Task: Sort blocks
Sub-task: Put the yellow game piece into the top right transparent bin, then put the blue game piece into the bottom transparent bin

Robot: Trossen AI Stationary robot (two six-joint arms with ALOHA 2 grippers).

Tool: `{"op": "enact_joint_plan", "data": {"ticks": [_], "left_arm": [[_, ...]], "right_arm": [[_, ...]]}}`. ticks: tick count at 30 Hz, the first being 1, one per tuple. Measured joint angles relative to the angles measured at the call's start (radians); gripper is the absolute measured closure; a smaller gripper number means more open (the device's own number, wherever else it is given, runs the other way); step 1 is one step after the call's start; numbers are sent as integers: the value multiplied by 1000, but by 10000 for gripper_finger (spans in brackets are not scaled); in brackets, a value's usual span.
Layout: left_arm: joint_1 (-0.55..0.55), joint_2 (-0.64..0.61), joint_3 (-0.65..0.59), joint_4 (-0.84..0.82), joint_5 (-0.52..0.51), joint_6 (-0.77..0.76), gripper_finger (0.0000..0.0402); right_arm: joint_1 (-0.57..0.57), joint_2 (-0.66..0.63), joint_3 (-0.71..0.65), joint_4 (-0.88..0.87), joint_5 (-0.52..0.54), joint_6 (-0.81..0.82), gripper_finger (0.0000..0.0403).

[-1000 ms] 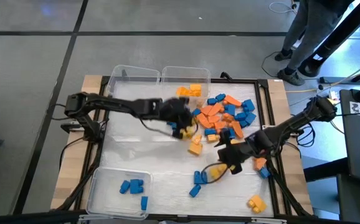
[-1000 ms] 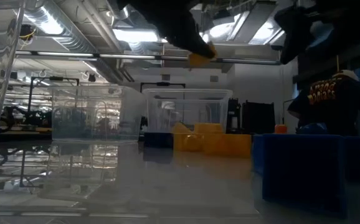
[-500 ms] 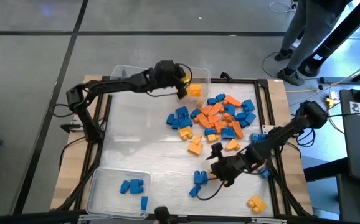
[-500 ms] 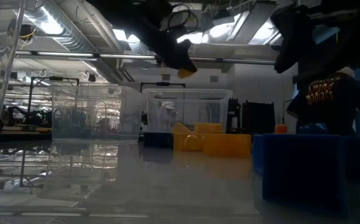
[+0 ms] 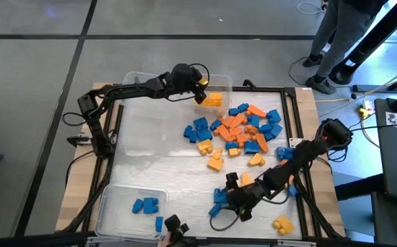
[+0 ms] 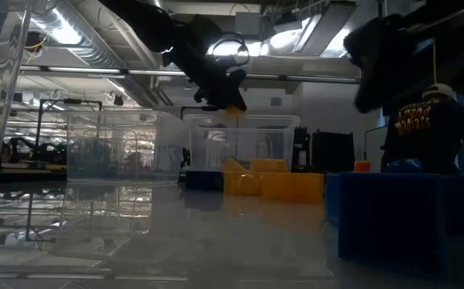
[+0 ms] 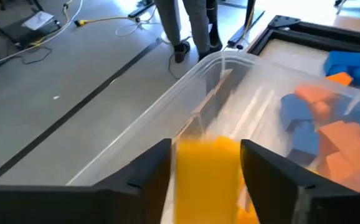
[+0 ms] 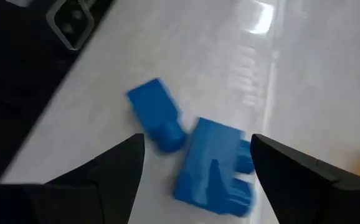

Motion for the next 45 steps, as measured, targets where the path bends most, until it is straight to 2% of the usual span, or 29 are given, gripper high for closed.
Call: {"op": "enact_joint_plan", "data": {"ticks": [6, 10, 16, 24, 33, 45], "left_arm": [[-1, 0, 0, 16, -13, -18, 181], [-2, 0, 0, 24, -13, -36, 179], [-2, 0, 0, 25, -13, -37, 178], [-3, 0, 0, 24, -13, -50, 178], [-4, 0, 0, 24, -13, -51, 178], [-4, 0, 0, 24, -13, -53, 178]], "right_arm": [[62, 14, 0, 0, 136, 57, 109], [83, 58, 0, 10, 205, 57, 109], [83, 147, 2, 19, 212, 54, 109], [82, 197, 5, 10, 346, 48, 109], [82, 199, 3, -50, 412, 51, 109], [82, 199, 3, -10, 412, 78, 109]]}}
